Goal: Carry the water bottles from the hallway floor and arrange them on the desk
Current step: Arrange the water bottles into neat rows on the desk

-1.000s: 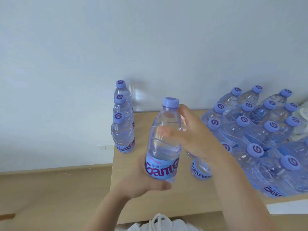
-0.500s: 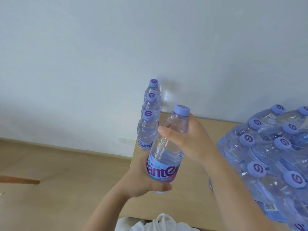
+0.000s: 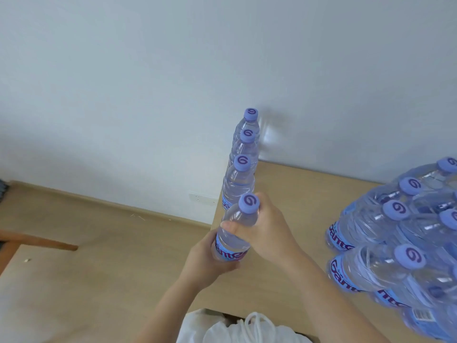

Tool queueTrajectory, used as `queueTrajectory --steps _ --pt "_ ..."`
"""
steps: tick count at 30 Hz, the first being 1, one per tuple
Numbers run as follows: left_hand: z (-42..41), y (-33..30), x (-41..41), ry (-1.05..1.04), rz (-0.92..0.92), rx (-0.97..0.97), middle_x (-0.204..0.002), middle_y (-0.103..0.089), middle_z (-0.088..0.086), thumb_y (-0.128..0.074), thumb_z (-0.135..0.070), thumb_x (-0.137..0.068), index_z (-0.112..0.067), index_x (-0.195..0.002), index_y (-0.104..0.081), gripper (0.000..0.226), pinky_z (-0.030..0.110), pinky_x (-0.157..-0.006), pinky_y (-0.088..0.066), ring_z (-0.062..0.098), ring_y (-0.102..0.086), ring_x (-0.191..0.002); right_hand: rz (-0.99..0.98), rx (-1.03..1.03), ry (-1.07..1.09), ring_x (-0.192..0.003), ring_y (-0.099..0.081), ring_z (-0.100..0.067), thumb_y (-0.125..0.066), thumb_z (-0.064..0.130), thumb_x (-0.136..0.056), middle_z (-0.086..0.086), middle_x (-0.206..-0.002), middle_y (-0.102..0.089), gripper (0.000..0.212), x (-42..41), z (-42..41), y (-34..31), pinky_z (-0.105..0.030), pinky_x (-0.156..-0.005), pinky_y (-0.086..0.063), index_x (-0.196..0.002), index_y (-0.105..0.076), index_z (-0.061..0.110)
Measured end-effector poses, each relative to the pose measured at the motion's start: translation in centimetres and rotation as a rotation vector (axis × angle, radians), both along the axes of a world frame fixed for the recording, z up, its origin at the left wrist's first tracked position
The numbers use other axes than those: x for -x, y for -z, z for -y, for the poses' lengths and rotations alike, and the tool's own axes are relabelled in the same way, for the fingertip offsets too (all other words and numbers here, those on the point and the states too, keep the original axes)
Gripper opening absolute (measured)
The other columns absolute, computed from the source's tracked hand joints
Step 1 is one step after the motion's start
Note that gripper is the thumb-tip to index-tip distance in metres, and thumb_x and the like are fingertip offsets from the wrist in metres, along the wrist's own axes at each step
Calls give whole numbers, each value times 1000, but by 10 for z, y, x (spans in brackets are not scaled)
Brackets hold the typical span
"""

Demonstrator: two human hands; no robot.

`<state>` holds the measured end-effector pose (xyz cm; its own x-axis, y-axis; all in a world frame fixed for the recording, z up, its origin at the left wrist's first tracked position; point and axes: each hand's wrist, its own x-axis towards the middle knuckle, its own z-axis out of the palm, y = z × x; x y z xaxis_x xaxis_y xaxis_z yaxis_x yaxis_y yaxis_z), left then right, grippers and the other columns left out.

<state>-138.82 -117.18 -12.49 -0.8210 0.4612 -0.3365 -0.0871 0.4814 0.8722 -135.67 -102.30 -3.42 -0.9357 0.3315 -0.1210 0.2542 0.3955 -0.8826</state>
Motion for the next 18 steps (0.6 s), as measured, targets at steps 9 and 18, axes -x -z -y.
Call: queueTrajectory --steps 9,18 --pt "-4 21 5 -68 -176 72 -98 -62 -17 -80 -35 -57 -35 -103 -58 51 24 -81 -42 9 -50 -104 -9 -126 88 -88 -58 -17 -81 45 -60 4 -94 -62 60 16 18 5 -38 -79 -49 -102 -51 15" --pt "-11 18 27 -32 -160 90 -106 -63 -17 -82 -33 -60 -35 -114 -55 60 35 -88 -47 12 -54 -106 -70 -237 109 -94 -49 -16 -83 40 -63 2 -102 -49 61 28 18 3 -31 -79 -43 -102 -48 10"
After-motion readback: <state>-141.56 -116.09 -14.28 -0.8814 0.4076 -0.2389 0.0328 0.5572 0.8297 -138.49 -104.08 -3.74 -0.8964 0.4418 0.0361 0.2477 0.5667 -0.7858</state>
